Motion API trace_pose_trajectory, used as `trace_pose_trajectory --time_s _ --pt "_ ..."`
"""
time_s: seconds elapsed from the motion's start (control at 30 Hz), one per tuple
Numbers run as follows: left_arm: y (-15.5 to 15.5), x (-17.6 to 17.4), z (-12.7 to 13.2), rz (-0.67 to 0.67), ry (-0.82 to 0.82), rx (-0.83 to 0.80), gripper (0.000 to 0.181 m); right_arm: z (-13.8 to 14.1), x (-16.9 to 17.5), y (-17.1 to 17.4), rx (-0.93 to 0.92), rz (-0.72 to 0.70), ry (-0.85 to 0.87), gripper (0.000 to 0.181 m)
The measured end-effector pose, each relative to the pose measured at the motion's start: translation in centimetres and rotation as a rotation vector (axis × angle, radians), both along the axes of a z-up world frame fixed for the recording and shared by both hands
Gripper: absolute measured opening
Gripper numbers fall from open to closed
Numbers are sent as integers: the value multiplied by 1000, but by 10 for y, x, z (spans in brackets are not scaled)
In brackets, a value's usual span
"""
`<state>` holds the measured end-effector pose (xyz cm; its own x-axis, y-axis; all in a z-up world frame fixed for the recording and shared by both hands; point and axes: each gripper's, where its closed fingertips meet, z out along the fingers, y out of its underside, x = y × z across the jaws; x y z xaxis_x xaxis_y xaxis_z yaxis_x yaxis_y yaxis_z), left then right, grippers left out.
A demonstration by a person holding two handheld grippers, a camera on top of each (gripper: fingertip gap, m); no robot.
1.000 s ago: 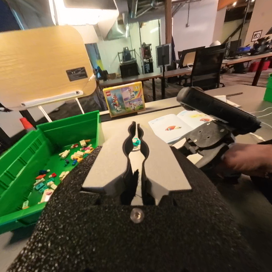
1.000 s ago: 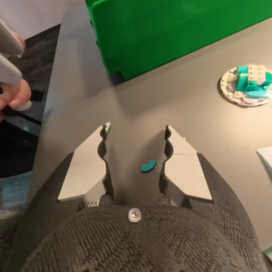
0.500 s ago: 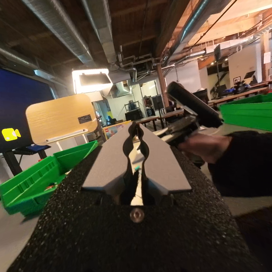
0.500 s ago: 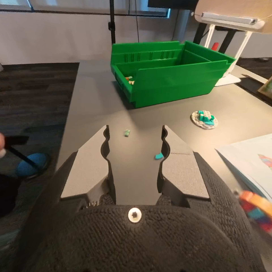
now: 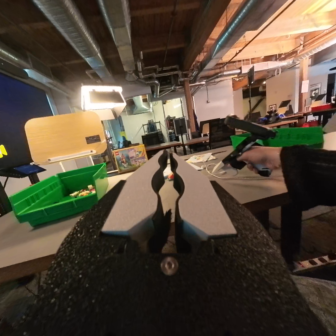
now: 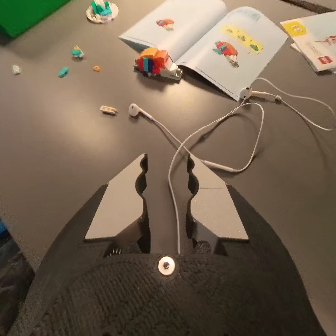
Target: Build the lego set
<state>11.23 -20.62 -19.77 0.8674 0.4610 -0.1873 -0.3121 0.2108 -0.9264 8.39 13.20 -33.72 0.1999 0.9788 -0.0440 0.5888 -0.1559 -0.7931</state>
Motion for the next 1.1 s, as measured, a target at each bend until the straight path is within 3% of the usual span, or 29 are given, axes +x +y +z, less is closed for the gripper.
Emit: trace_pose_trajectory --time_s 0.13,0.27,0.37,0.43,0.47,0.6,0.7,0.87,1.0,1.1 --pt "-5 7 5 15 26 11 0 3 -20 28 62 -64 -25 34" --pt "-4 6 4 11 -7 29 0 -17 -32 41 -76 -104 -143 42" --pt "-1 6 2 15 0 15 0 -25 -35 42 -10 -97 -214 40" --pt "0 6 1 17 10 0 0 -25 -38 37 77 -54 -227 7" --pt "1 6 0 17 11 -3 0 -25 -39 36 128 -42 -235 0" --pt "3 6 -1 2 3 -12 0 -10 -32 37 224 -22 -207 0" --pt "4 7 -2 -6 12 -23 0 60 -7 43 325 -60 -24 0" --pt "9 7 -4 -48 -5 -19 0 232 85 73 587 -181 247 0" --pt "15 11 -3 -82 1 -16 0 357 172 113 784 -309 306 0" --pt "20 14 -3 -99 0 -4 0 416 226 142 814 -381 284 0"
